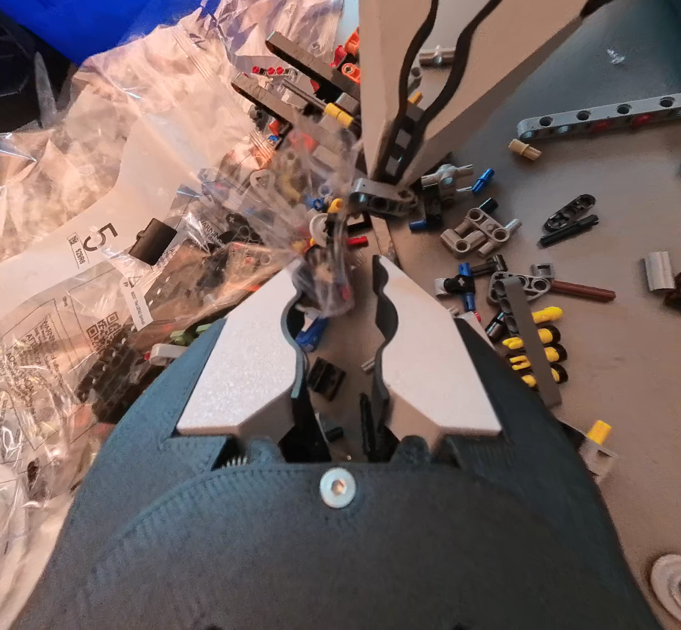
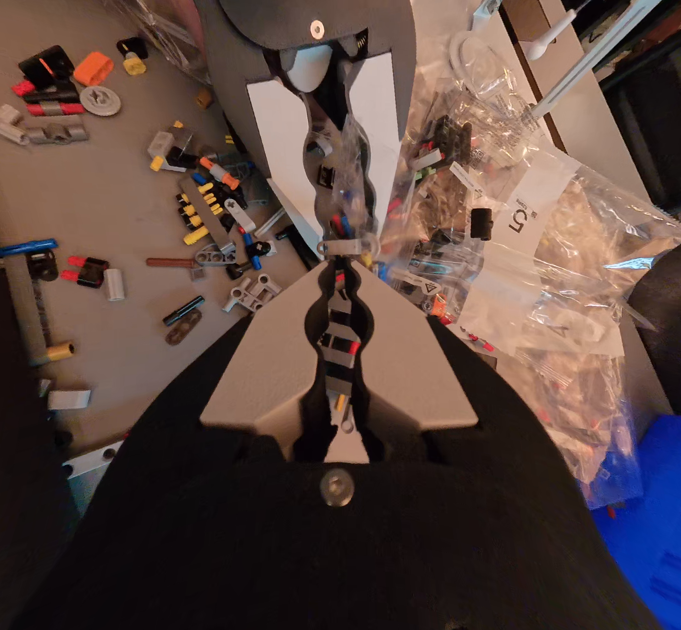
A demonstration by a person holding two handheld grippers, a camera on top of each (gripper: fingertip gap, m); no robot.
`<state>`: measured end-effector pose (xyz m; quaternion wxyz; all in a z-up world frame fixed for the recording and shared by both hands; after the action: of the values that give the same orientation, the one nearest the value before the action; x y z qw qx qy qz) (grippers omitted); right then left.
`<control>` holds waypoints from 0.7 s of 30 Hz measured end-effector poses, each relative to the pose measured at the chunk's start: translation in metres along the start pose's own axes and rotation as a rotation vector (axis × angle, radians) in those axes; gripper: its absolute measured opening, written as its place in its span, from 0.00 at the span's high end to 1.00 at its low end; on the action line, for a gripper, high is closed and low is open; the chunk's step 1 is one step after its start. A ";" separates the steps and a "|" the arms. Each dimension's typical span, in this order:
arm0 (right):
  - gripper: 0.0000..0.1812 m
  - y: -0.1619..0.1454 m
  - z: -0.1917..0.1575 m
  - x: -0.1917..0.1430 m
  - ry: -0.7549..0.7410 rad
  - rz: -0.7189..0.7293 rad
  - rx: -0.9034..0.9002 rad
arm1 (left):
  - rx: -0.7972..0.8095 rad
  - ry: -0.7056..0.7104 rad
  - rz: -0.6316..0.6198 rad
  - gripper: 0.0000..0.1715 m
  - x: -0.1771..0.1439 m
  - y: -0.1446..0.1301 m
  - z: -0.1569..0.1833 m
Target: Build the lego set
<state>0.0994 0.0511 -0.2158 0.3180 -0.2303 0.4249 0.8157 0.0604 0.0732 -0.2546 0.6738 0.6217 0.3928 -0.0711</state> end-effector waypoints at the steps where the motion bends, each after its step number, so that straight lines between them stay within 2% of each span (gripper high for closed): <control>1: 1.00 0.001 0.001 0.000 -0.009 0.005 0.003 | -0.003 0.000 0.007 0.80 -0.001 0.001 0.000; 7: 0.99 0.002 0.006 0.003 -0.037 0.021 0.018 | 0.006 -0.014 0.026 0.73 -0.010 0.006 0.002; 13: 0.99 0.005 0.006 0.005 -0.032 0.045 0.029 | 0.026 -0.038 0.079 0.71 -0.016 0.019 0.010; 19: 0.99 0.007 0.000 0.008 -0.015 0.040 0.000 | 0.022 -0.073 0.134 0.78 -0.012 0.026 0.018; 21: 0.99 0.007 0.001 0.007 -0.022 0.043 -0.001 | 0.057 -0.052 0.113 0.84 -0.010 0.023 0.016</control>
<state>0.0895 0.0513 -0.2162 0.3050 -0.2122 0.4256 0.8251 0.0736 0.0598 -0.2318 0.6688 0.6598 0.3372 -0.0601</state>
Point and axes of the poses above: each gripper's, where its closed fingertips meet, x out along the fingers, y out of its top, z = x × y across the jaws, the point moved 2 cm from there along -x, back along the fingers, and after that the axes turned 15 degrees about -x, right-handed, at the moved point
